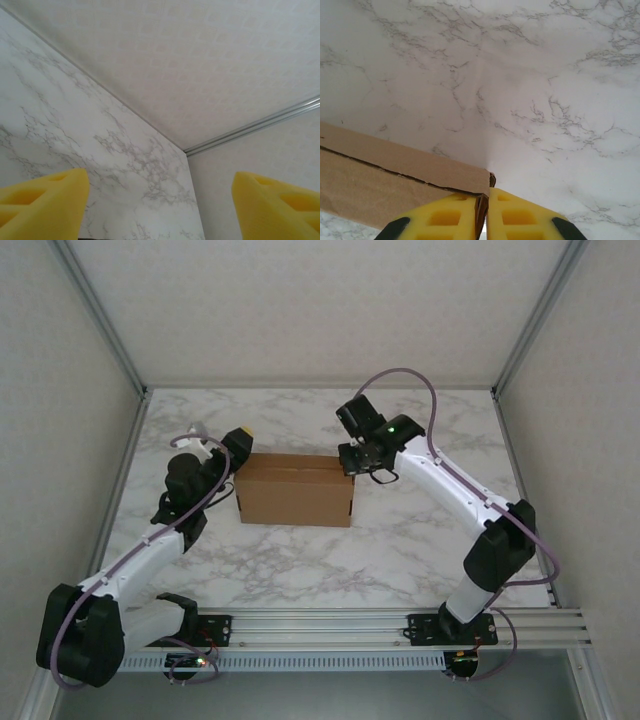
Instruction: Fold the paper box
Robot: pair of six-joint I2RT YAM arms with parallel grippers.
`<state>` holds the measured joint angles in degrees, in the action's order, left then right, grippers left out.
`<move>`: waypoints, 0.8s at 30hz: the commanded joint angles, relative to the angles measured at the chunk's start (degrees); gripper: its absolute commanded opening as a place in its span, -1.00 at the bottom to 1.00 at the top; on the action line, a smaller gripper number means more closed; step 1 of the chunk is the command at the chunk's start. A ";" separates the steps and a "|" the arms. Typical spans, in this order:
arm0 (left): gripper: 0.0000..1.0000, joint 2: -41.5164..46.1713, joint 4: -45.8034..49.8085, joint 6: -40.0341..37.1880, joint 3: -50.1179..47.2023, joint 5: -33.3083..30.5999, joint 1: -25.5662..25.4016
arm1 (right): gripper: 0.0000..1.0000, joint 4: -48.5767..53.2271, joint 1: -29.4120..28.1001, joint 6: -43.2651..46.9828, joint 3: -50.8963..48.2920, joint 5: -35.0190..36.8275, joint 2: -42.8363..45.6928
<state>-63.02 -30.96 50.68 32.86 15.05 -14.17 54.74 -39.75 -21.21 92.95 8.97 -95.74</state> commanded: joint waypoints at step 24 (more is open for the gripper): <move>0.48 5.24 14.43 -7.30 2.11 -0.59 -3.75 | -0.81 -20.75 -1.65 1.37 -18.74 -0.84 12.20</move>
<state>-57.69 -22.55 46.00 32.62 13.54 -16.53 37.04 -39.97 -20.67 75.50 9.50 -84.20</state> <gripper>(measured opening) 0.741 0.095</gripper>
